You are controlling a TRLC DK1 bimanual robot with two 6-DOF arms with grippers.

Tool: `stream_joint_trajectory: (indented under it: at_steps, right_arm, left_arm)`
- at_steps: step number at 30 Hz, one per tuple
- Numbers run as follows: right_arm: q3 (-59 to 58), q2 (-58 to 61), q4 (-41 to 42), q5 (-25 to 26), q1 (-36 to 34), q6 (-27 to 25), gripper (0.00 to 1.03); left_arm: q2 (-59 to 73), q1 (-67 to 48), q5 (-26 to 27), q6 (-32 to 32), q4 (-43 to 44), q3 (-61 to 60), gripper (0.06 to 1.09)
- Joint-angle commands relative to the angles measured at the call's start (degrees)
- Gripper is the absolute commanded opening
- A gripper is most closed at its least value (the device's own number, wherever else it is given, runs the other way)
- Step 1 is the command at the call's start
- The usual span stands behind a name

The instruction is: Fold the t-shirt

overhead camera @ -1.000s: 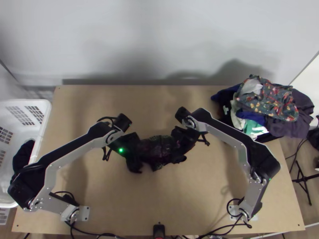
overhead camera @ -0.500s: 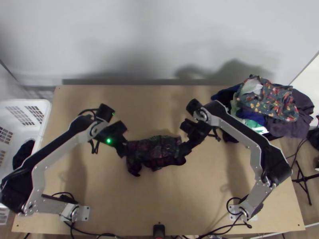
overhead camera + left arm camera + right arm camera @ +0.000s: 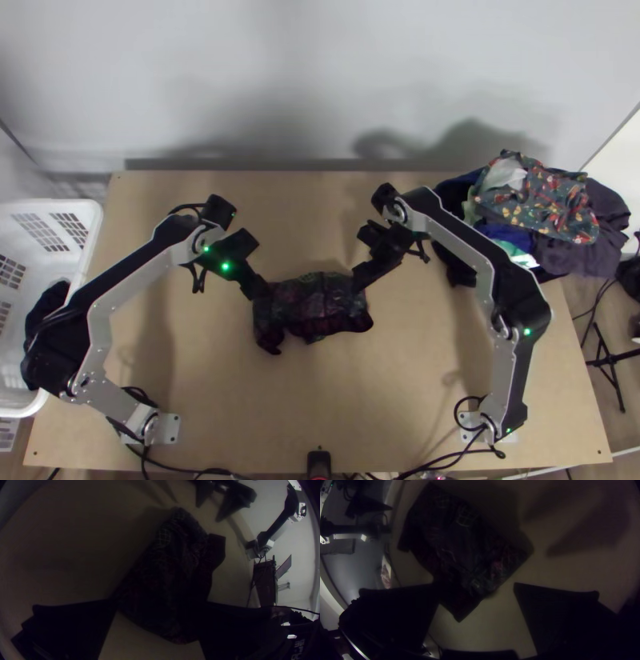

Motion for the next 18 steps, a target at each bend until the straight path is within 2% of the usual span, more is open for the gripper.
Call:
stream_joint_trajectory:
  at_steps: [1,7,13,18]
  right_arm:
    - [1.25,4.19,4.16,-1.20,-0.85,-1.44,0.96]
    - [0.46,7.01,7.15,-4.19,-2.61,-1.27,0.96]
    - [-1.92,5.95,8.38,-4.28,-3.05,-0.83,0.96]
    - [-1.74,6.21,9.34,-6.39,-2.44,0.14,0.96]
  left_arm:
    - [-0.46,-2.30,0.11,-1.46,-2.55,1.46,1.04]
    - [-1.52,-3.53,0.46,-1.02,-3.43,0.23,1.04]
    - [-3.19,-3.44,0.46,-1.02,-4.39,0.84,1.04]
    - [-4.95,-3.09,0.46,-1.28,-4.92,0.67,1.04]
